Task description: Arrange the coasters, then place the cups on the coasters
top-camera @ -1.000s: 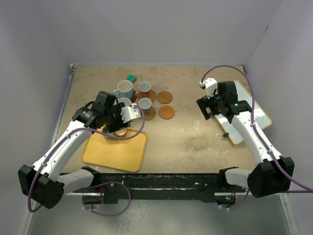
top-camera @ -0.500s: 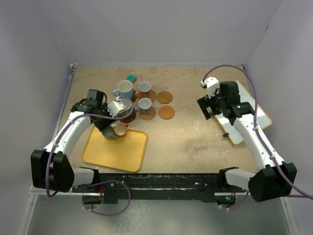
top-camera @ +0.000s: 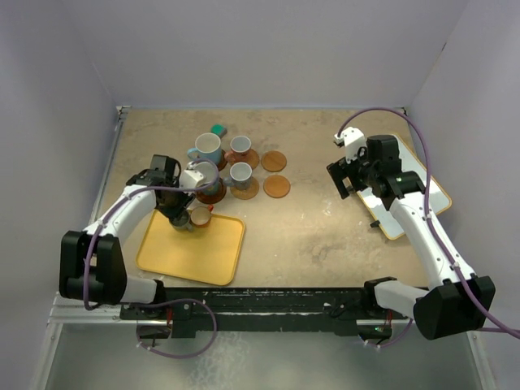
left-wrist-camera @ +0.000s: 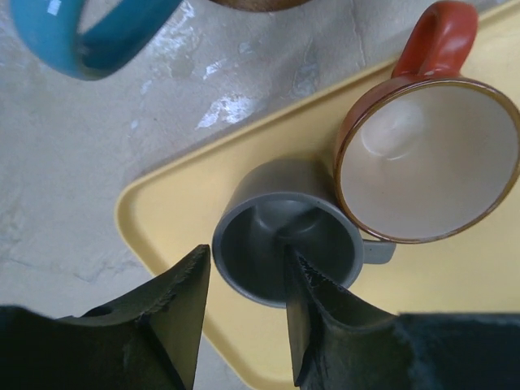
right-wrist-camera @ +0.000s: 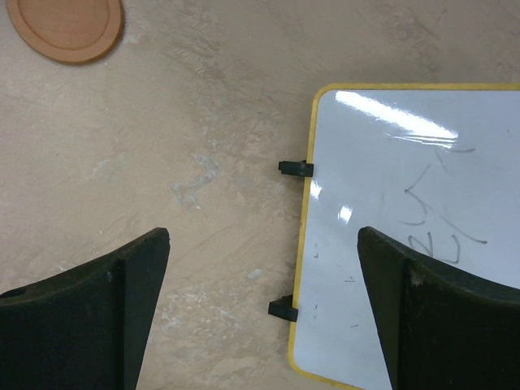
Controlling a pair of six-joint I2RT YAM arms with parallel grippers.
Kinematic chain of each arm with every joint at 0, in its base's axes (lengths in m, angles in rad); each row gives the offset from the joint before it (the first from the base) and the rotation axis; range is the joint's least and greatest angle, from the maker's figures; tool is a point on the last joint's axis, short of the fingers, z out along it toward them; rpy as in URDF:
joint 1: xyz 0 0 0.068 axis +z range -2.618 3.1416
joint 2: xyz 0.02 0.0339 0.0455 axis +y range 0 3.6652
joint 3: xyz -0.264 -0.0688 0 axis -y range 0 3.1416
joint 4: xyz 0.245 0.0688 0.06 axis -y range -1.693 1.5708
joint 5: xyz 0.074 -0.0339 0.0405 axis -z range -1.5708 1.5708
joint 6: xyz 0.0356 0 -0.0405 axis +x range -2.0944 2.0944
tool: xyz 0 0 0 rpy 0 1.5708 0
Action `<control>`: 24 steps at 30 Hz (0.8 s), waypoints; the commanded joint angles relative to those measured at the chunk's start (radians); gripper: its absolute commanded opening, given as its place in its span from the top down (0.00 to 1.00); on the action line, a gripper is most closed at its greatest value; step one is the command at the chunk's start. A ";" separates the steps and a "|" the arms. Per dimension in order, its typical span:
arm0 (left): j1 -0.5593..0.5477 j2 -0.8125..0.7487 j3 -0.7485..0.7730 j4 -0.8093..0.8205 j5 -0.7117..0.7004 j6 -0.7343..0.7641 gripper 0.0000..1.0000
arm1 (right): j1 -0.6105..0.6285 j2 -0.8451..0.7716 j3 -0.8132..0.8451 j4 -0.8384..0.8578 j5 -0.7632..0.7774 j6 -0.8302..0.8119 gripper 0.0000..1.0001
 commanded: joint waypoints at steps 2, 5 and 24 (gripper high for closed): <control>0.019 0.050 -0.019 0.046 -0.014 -0.043 0.64 | 0.000 -0.007 0.027 0.021 -0.028 0.001 0.00; 0.025 0.063 -0.021 0.048 -0.012 -0.047 0.66 | 0.000 -0.002 0.026 0.020 -0.033 0.002 0.00; 0.032 0.027 -0.032 0.053 0.017 0.045 0.97 | 0.000 -0.010 0.034 0.004 -0.064 0.004 0.00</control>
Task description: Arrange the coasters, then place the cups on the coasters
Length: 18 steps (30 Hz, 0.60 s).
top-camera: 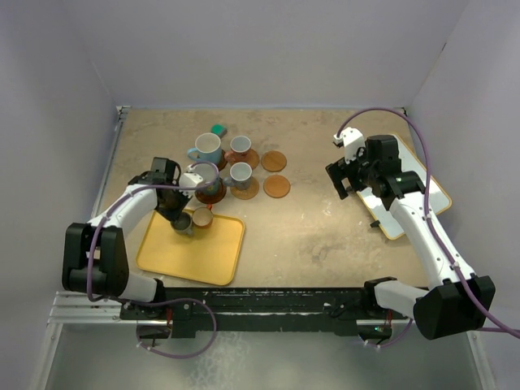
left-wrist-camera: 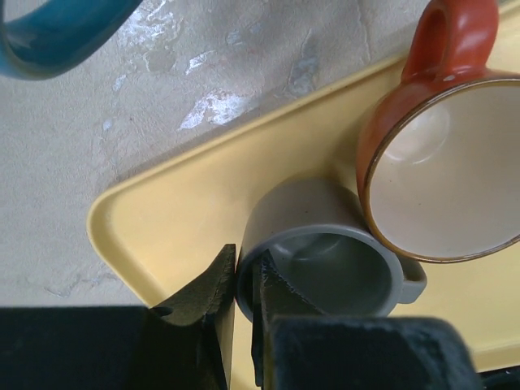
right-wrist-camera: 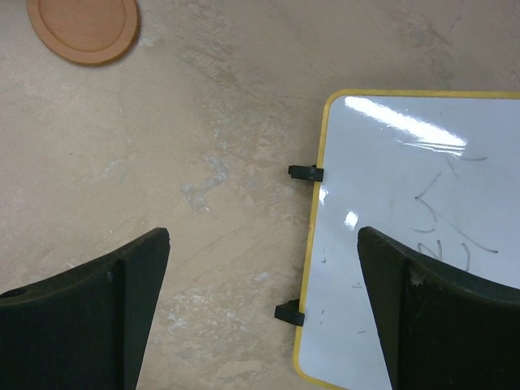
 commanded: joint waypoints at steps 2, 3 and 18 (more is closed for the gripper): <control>0.008 -0.082 0.012 -0.005 -0.023 0.095 0.97 | -0.001 -0.011 0.037 0.000 -0.043 0.007 0.00; 0.008 -0.102 0.019 -0.016 -0.026 0.113 0.97 | 0.000 -0.012 0.037 -0.001 -0.044 0.007 0.00; 0.002 -0.343 0.235 -0.254 0.299 0.244 0.97 | 0.000 -0.085 0.041 0.005 -0.097 0.040 0.00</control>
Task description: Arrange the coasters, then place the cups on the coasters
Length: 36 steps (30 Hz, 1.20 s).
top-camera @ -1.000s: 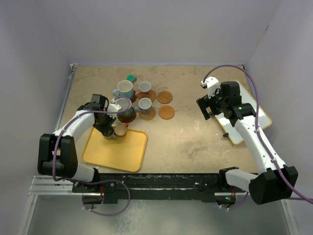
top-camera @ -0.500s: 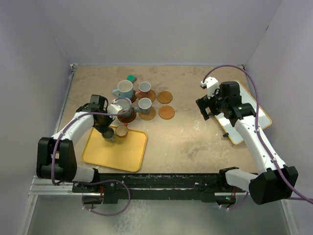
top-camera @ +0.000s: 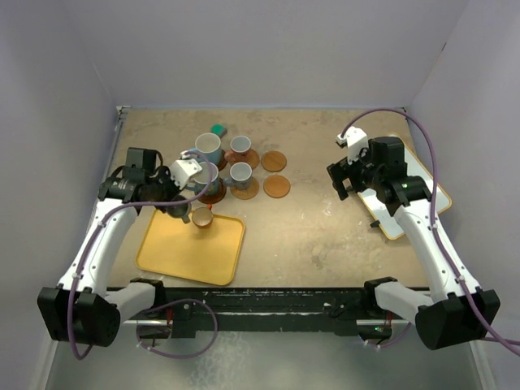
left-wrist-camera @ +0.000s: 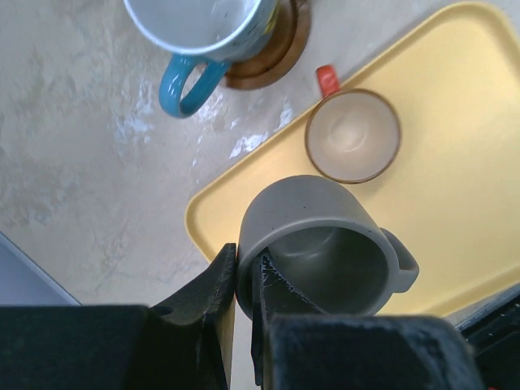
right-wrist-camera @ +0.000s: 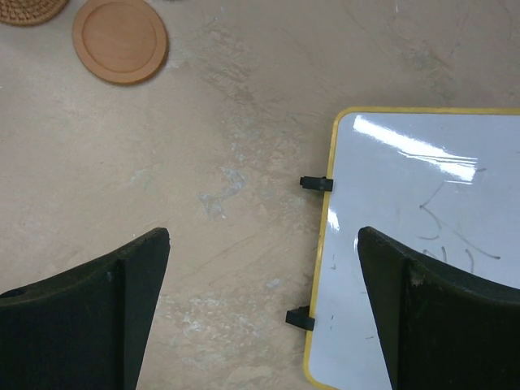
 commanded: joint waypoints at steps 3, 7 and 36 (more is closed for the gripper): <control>-0.012 -0.040 0.107 -0.099 0.234 0.123 0.97 | 0.000 -0.037 0.042 0.010 -0.065 0.021 0.00; -0.063 -0.039 0.123 -0.130 0.278 0.188 0.97 | -0.001 -0.047 0.042 0.008 -0.077 0.023 0.00; -0.462 0.376 0.156 -0.120 0.275 0.549 0.97 | -0.002 -0.039 0.035 0.019 -0.038 0.021 0.00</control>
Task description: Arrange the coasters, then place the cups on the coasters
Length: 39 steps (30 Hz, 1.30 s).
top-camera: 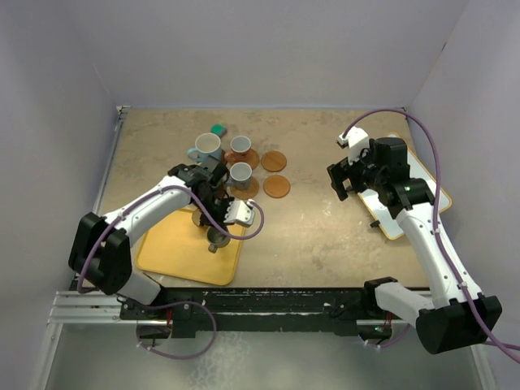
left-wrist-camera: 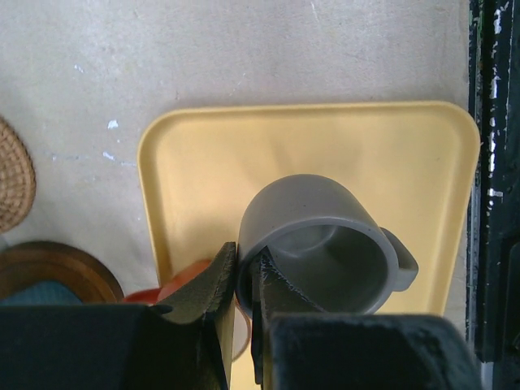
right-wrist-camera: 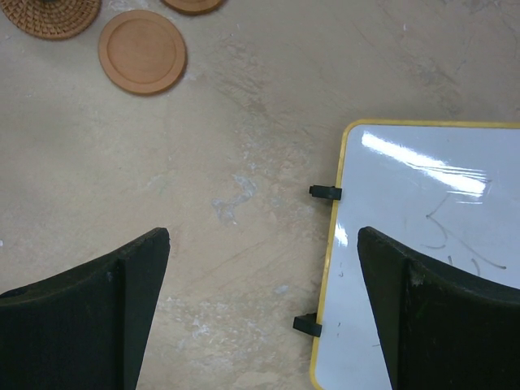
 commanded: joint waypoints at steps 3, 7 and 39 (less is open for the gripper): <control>-0.079 0.087 0.125 0.022 0.020 0.079 0.97 | -0.002 0.002 0.032 0.027 0.018 0.012 0.00; -0.163 0.188 0.232 -0.004 -0.009 0.107 0.97 | -0.003 0.012 0.032 0.029 0.035 0.018 0.00; -0.354 0.774 0.883 -0.233 -0.034 0.235 0.58 | -0.034 0.044 0.029 0.040 0.104 0.017 0.00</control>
